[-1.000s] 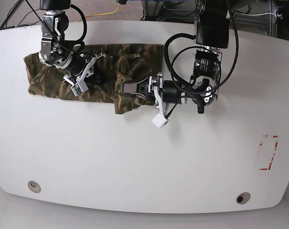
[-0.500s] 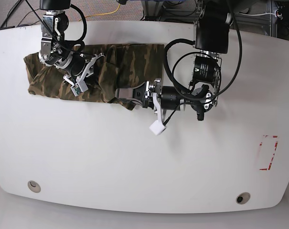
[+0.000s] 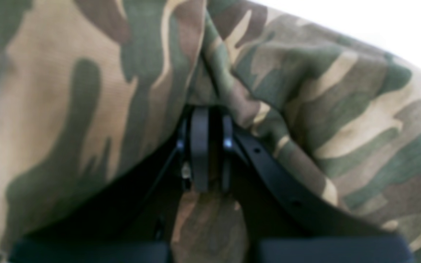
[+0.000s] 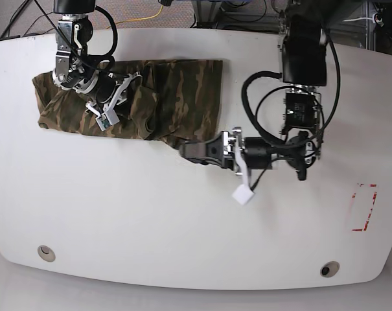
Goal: Layout the t-shirt on the table in an organized manner, then fold the t-shirt properly
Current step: 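Fold the strip end with the left gripper toward the right gripper, then lay the folded end onto the shirt and release the left gripper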
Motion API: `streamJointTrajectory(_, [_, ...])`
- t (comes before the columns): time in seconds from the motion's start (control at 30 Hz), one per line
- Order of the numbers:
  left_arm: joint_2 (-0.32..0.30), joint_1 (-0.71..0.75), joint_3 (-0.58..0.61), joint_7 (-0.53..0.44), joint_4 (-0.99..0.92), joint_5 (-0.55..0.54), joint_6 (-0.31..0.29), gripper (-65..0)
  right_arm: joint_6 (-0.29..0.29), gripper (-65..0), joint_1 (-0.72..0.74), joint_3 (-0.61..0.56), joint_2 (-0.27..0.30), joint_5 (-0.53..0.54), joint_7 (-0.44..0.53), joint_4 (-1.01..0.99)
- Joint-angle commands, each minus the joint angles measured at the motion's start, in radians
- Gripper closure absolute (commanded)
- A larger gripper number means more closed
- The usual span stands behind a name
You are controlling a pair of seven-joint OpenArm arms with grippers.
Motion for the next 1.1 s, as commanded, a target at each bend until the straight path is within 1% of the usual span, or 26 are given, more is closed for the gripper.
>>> streamJointTrajectory(0.0, [-0.024,-0.025,-0.018,-0.012,0.024,-0.029,0.0,-37.4,-0.009,-4.4,-0.001,0.03,0.013,-0.036,-0.049,0.032])
streamJointTrajectory(0.1, [-0.068,-0.025,-0.033,-0.012,0.051,-0.029,0.0,-37.4,-0.009,-4.4,-0.006,0.071,0.01,-0.036,-0.059,0.091])
streamJointTrajectory(0.17, [-0.096,-0.024,-0.033,-0.012,0.064,-0.029,0.0,-37.4,-0.009,-4.4,-0.015,0.09,0.01,-0.038,-0.095,0.144])
streamJointTrajectory(0.3, [-0.131,-0.016,-0.035,-0.012,0.071,-0.029,0.0,-37.4,-0.009,-4.6,-0.02,0.125,0.01,-0.039,-0.164,0.269])
streamJointTrajectory(0.4, [-0.137,-0.005,-0.033,-0.012,0.071,-0.024,0.0,-37.4,-0.009,-4.6,-0.02,0.148,0.009,-0.044,-0.211,0.369])
streamJointTrajectory(0.57, [-0.128,0.022,-0.03,-0.012,0.088,0.037,0.0,-37.4,-0.009,-4.6,-0.017,0.189,0.006,-0.039,-0.308,0.516])
streamJointTrajectory(0.67, [-0.09,0.025,0.004,-0.014,0.107,0.085,0.0,-37.4,-0.009,-4.6,-0.014,0.197,0.006,-0.029,-0.349,0.541])
streamJointTrajectory(0.83, [-0.042,0.022,0.076,-0.019,0.123,0.172,0.0,-37.4,-0.009,-4.6,0.003,0.235,0.006,0.011,-0.36,0.535])
streamJointTrajectory(0.97, [0.005,0.019,0.145,-0.052,0.13,0.244,0.0,-37.4,-0.009,-4.6,0.003,0.239,0.004,0.028,-0.362,0.536])
streamJointTrajectory(1.07, [0.028,0.018,0.206,-0.092,0.13,0.281,0.0,-37.4,-0.009,-4.6,0.005,0.242,0.006,0.046,-0.362,0.538])
